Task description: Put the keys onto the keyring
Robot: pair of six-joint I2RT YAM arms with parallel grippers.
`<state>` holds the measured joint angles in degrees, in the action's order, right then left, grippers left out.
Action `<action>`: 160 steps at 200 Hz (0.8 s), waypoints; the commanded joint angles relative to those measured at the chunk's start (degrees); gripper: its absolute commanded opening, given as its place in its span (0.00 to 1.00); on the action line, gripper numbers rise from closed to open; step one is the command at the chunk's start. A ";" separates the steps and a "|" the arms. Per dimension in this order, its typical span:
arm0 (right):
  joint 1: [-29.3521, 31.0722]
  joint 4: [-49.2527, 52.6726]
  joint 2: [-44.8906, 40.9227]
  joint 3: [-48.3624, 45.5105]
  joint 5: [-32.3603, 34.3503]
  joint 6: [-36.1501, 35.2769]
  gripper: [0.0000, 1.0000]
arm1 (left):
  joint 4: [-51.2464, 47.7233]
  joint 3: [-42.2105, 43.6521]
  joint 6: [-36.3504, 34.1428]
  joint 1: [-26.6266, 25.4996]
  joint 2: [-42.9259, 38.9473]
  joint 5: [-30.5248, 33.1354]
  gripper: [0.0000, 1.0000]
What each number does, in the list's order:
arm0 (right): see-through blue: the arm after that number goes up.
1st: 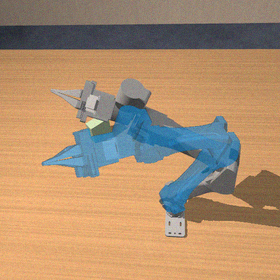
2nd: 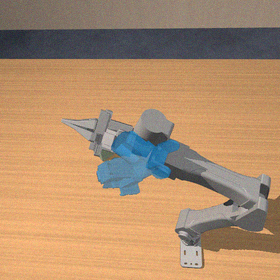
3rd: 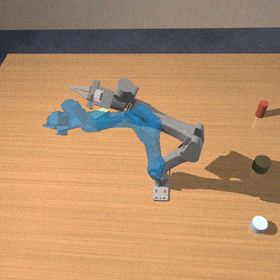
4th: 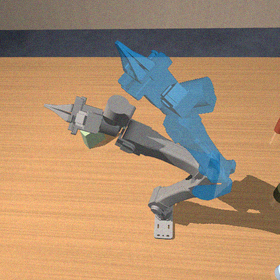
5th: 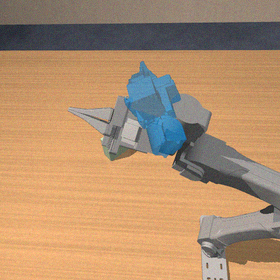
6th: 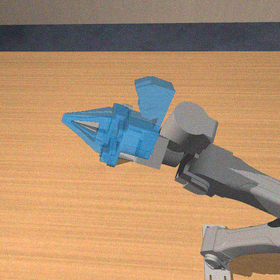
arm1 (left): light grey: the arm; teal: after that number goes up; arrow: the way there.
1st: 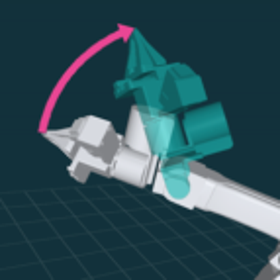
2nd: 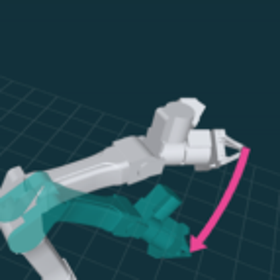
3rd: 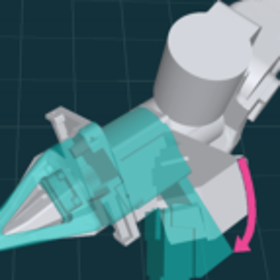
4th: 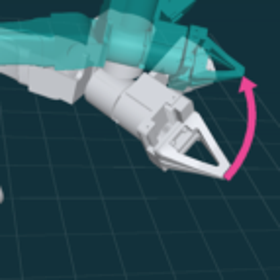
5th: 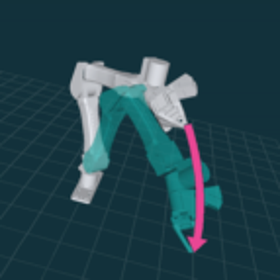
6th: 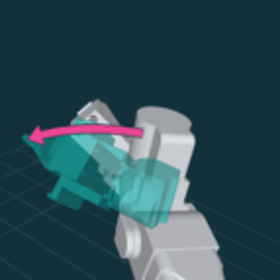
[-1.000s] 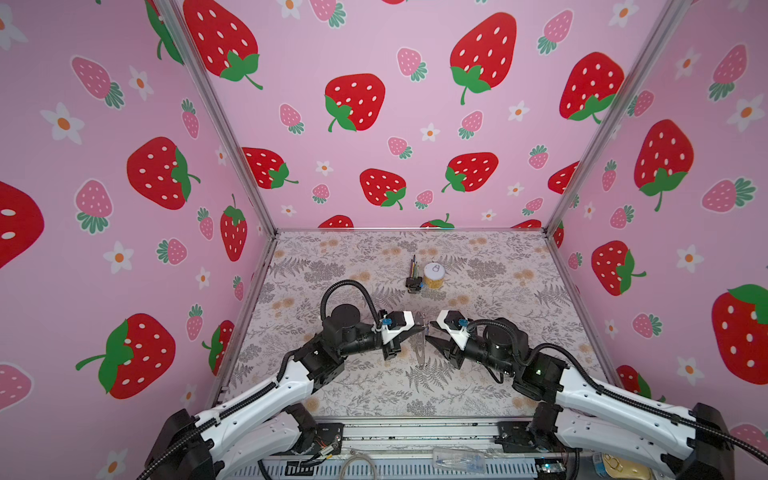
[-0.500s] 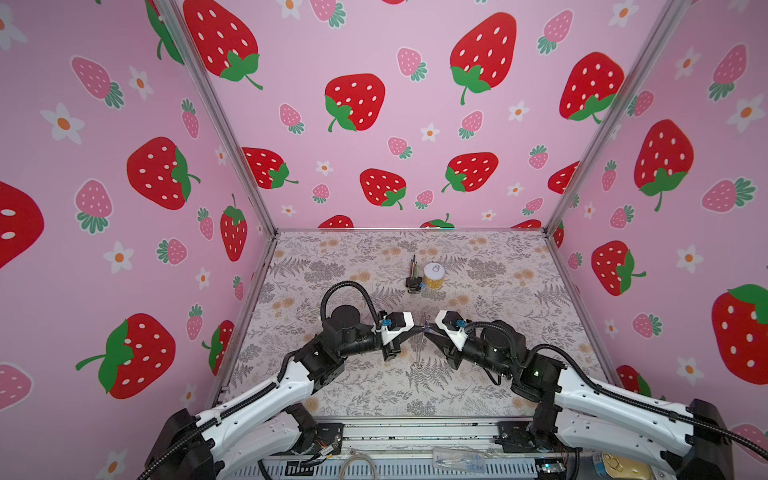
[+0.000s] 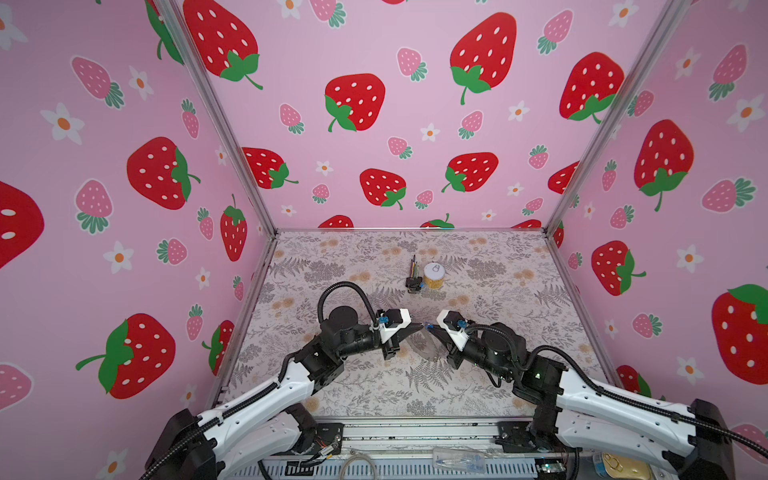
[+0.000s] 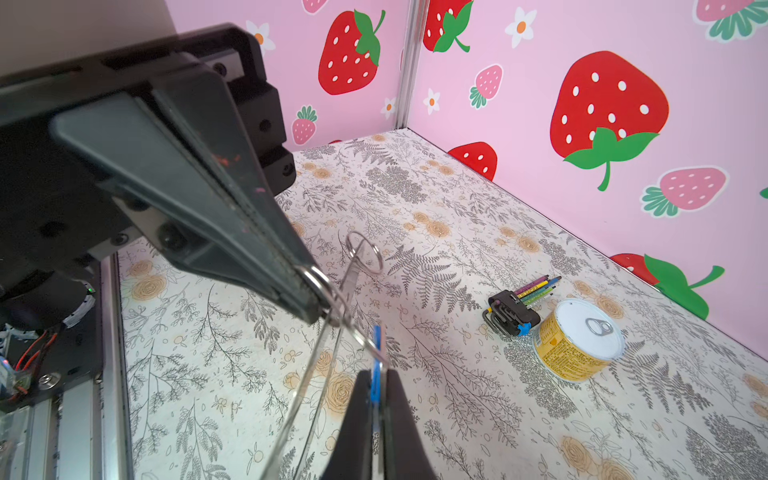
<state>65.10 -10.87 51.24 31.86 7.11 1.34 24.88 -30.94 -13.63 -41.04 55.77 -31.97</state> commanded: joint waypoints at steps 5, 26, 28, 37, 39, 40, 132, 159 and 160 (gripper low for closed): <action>1.59 -1.84 3.40 -2.15 3.77 0.48 0.00 | 5.69 -0.09 1.58 1.04 -1.14 0.95 0.00; 4.97 -8.75 5.44 -3.96 7.36 -1.47 0.00 | 6.58 0.60 1.59 1.13 -1.58 2.36 0.00; 5.26 -9.43 5.55 -4.10 7.60 -1.88 0.00 | 6.63 0.68 1.59 1.13 -1.66 2.48 0.00; 6.51 -11.43 6.00 -4.61 9.33 -3.19 0.00 | 6.73 0.87 1.37 1.15 -1.93 3.09 0.00; 6.70 -11.73 6.11 -4.79 9.72 -3.36 0.00 | 6.81 0.92 1.40 1.14 -1.97 3.24 0.00; 6.79 -11.85 6.17 -4.79 10.00 -3.50 0.00 | 6.79 0.94 1.41 1.14 -2.02 3.32 0.00; 9.39 -10.25 4.09 -4.46 12.24 -10.04 0.21 | 8.64 0.88 3.96 2.81 -1.41 -0.10 0.00; 9.20 -1.37 -6.34 -4.00 8.81 -12.41 0.35 | 6.08 -0.49 2.87 2.80 -0.46 -5.87 0.00; 9.18 -0.96 -6.69 -3.95 8.63 -12.33 0.36 | 6.02 -0.55 2.84 2.80 -0.43 -6.20 0.00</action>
<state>74.04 -19.07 52.66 27.03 18.83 -7.79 28.82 -28.62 -10.41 -38.35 55.11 -32.34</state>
